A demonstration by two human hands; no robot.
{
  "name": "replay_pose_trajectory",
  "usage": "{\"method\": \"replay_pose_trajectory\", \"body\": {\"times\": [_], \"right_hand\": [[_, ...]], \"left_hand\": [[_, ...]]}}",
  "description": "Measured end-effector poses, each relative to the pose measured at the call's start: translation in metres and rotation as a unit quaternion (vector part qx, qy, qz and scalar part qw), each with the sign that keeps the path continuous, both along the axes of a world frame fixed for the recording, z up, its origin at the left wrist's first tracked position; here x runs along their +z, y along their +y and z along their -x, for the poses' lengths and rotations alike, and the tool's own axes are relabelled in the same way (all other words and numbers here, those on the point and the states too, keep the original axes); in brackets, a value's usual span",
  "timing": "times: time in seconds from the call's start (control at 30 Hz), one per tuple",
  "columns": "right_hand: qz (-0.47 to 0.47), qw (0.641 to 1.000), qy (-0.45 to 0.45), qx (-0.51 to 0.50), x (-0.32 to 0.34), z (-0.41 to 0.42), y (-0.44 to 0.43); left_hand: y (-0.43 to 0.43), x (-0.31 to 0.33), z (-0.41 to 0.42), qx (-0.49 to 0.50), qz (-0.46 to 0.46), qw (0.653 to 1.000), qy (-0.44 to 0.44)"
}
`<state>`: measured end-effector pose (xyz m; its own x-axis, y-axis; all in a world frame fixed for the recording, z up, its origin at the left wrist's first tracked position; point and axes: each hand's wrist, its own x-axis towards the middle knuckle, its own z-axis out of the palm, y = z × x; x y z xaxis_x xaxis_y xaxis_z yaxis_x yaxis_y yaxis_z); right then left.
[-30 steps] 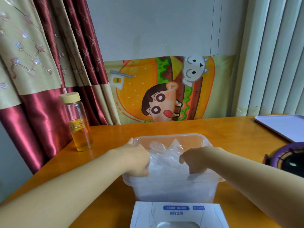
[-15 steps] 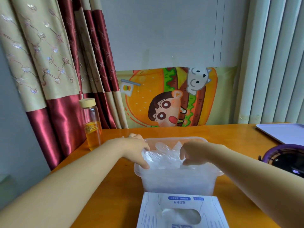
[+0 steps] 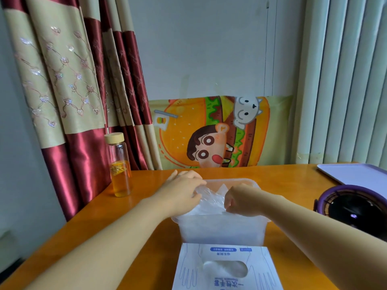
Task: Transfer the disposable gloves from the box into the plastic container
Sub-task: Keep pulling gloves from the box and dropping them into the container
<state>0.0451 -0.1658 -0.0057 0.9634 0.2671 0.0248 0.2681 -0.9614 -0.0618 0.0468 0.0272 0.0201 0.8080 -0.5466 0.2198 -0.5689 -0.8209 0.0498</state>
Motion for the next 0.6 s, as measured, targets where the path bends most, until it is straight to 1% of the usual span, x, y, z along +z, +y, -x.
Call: {"method": "replay_pose_trajectory", "body": {"times": [0.03, 0.1, 0.17, 0.27, 0.33, 0.4, 0.47, 0.53, 0.6], "right_hand": [[-0.009, 1.0, 0.014, -0.007, 0.0, -0.003, 0.002], [-0.001, 0.998, 0.055, -0.02, -0.001, -0.01, 0.005], [0.04, 0.994, 0.099, -0.029, 0.0, -0.016, 0.006], [0.071, 0.985, 0.152, -0.033, 0.0, -0.021, 0.001], [0.104, 0.978, 0.175, -0.033, -0.001, -0.022, -0.003], [0.113, 0.974, 0.188, -0.047, -0.002, -0.023, -0.007], [0.102, 0.975, 0.191, -0.046, -0.002, -0.024, -0.009], [0.077, 0.979, 0.184, -0.047, 0.001, -0.022, -0.008], [0.024, 0.984, 0.166, -0.057, 0.004, -0.022, -0.01]], "left_hand": [[-0.007, -0.001, 0.0, -0.012, 0.019, 1.0, 0.005], [-0.02, -0.005, -0.006, -0.02, 0.042, 0.997, 0.062], [-0.032, -0.009, -0.012, -0.005, 0.01, 0.989, 0.148], [-0.042, -0.011, -0.015, 0.091, -0.071, 0.952, 0.283], [-0.045, -0.007, -0.013, 0.148, -0.078, 0.926, 0.338], [-0.045, -0.006, -0.015, 0.162, -0.069, 0.914, 0.365], [-0.046, -0.008, -0.019, 0.153, -0.066, 0.91, 0.379], [-0.046, -0.009, -0.019, 0.147, -0.062, 0.906, 0.391], [-0.046, -0.013, -0.023, 0.142, -0.053, 0.905, 0.398]]}}
